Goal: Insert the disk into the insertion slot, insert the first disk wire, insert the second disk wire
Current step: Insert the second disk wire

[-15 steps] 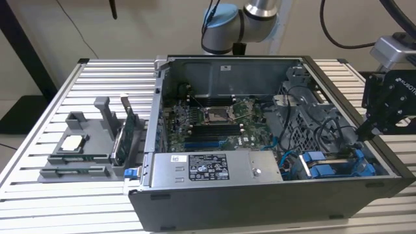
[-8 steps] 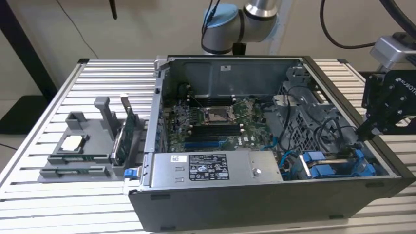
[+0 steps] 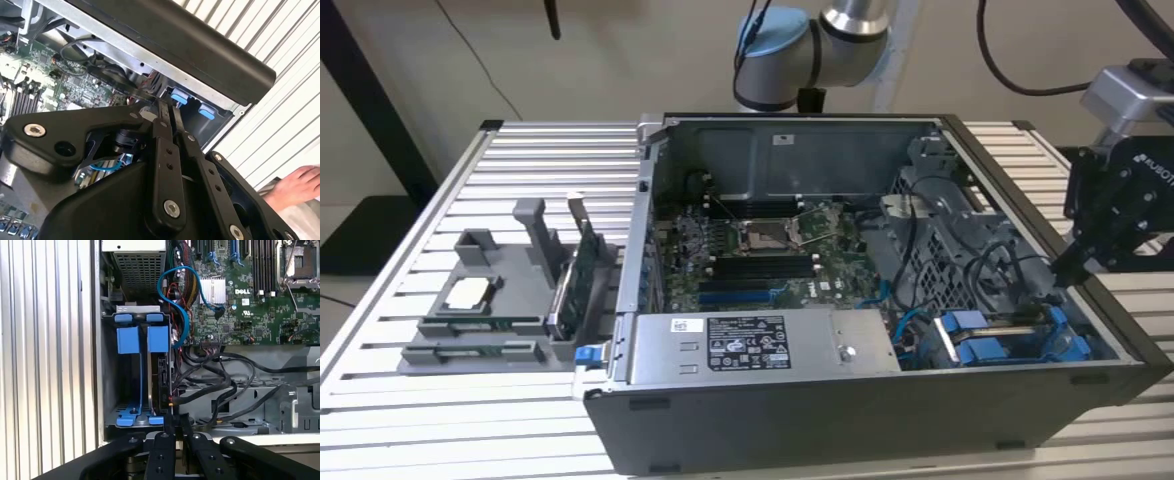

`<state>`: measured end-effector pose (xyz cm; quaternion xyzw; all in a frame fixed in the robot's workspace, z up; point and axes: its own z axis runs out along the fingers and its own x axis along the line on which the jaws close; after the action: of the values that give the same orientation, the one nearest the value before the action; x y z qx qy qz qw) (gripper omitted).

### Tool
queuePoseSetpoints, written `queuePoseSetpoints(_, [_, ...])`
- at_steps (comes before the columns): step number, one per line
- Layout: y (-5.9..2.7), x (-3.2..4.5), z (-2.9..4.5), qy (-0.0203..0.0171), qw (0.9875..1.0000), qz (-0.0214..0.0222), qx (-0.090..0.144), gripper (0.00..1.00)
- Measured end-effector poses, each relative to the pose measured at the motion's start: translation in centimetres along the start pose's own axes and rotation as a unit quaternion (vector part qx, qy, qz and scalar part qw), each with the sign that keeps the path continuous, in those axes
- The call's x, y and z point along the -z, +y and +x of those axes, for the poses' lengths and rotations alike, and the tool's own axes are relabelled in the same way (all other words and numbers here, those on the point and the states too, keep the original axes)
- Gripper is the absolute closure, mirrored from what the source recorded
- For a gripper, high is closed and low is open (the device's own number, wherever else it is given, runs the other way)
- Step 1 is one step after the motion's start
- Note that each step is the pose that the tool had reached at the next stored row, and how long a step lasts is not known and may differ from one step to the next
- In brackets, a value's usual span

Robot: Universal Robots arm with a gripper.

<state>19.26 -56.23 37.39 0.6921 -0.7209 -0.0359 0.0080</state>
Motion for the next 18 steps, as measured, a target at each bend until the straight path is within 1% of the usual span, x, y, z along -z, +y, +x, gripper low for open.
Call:
queuePoseSetpoints(4, [1.02, 0.32, 0.03, -0.0006, 1.0, 0.0001, -0.001, 0.84])
queuePoseSetpoints(7, [1.77, 0.76, 0.04, -0.0021, 1.0, 0.0001, -0.002, 0.84])
queuePoseSetpoints(9, [2.34, 1.15, 0.04, -0.0037, 1.0, 0.0002, -0.003, 0.84])
queuePoseSetpoints(12, [3.16, 1.59, 0.04, -0.0077, 1.0, 0.0008, -0.004, 0.84])
queuePoseSetpoints(14, [3.75, 1.69, 0.03, -0.0102, 0.9999, 0.0015, -0.005, 0.84])
queuePoseSetpoints(16, [4.4, 1.71, 0.02, -0.0117, 0.9999, 0.0025, -0.005, 0.84])
queuePoseSetpoints(18, [5.07, 1.67, 0.05, -0.0124, 0.9999, 0.0038, -0.005, 0.84])
